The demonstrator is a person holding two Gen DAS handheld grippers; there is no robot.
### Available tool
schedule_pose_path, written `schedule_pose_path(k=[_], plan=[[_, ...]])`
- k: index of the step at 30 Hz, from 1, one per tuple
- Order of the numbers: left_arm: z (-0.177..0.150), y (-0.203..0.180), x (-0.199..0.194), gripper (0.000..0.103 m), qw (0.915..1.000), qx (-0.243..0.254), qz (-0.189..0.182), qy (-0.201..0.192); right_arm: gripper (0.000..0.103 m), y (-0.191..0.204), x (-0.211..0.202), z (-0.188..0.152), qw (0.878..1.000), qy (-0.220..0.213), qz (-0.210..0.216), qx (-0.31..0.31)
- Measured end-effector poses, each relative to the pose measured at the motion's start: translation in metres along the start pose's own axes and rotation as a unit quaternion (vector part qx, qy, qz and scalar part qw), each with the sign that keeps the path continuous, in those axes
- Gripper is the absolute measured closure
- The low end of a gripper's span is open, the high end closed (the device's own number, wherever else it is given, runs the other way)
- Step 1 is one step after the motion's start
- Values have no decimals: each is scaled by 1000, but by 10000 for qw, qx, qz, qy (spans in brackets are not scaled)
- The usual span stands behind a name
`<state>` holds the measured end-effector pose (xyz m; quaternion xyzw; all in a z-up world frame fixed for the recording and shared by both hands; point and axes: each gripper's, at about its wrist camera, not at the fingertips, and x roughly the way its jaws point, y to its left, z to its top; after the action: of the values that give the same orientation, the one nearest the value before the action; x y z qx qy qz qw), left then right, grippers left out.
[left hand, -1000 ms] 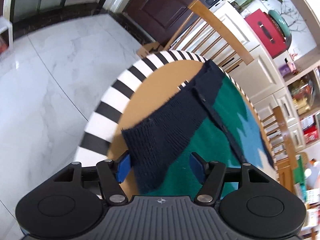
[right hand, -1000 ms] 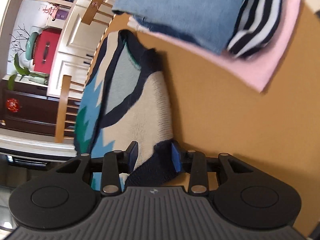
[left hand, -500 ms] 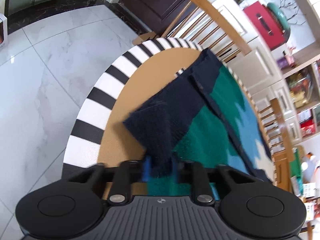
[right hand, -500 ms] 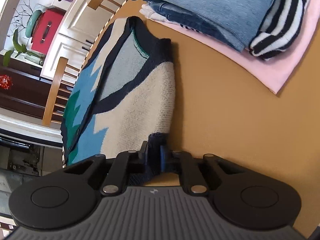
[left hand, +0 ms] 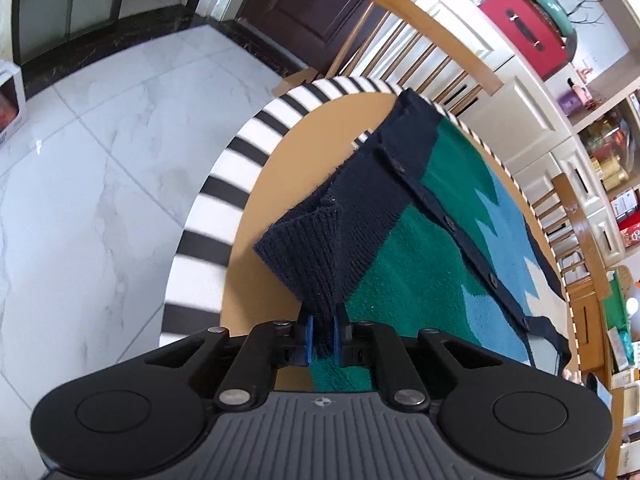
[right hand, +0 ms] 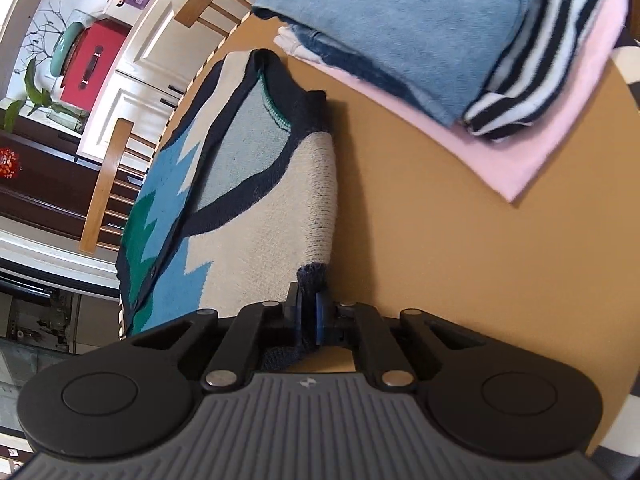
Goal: Fold clothes
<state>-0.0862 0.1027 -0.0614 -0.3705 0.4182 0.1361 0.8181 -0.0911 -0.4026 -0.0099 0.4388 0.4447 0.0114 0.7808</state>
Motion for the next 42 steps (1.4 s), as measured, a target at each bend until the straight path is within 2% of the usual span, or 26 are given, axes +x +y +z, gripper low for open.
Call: schedule_pose_path(k=[5,10,12,15,18,24,26,29,32,36,39,40,41,42], plan=[[-6,3,-39,94,9999,55,0,106,97,11,-23,-4,9993,270,-114,-251],[3,-27,-104,94,9987,169,-490,-17,97,43,-69,1,9986,478,180,-144],[14,-44,-121,94,9973,258,-679,-118,97,62,-81,14,9982,428,383,-145],[40,-73,-118,94,9947,434,-851,-368,97,93,-85,46,9972,307,638,-250],[78,-97,-82,94,9945,458,-875,-359,97,121,-58,91,9965,228,745,-316],[152,-146,36,94,9981,358,-485,-143,97,155,40,168,9996,175,198,-5],[172,-155,80,94,9992,287,-270,-93,97,157,69,184,9999,126,13,94],[190,-159,133,94,9998,13,-48,204,97,161,113,199,9992,137,-335,172],[199,-159,165,94,9994,-133,133,296,97,160,149,210,9975,147,-614,317],[209,-158,184,93,9990,-63,178,413,96,158,178,216,9960,168,-796,378],[220,-157,191,82,9987,-63,68,498,79,160,190,222,9962,201,-789,320],[224,-156,190,76,9990,-88,-34,443,69,162,190,224,9969,131,-738,260],[226,-154,185,71,9996,-30,-99,256,62,169,186,223,9974,-20,-727,-1],[228,-152,179,58,9999,62,-143,28,59,176,181,222,9967,-187,-723,-303]])
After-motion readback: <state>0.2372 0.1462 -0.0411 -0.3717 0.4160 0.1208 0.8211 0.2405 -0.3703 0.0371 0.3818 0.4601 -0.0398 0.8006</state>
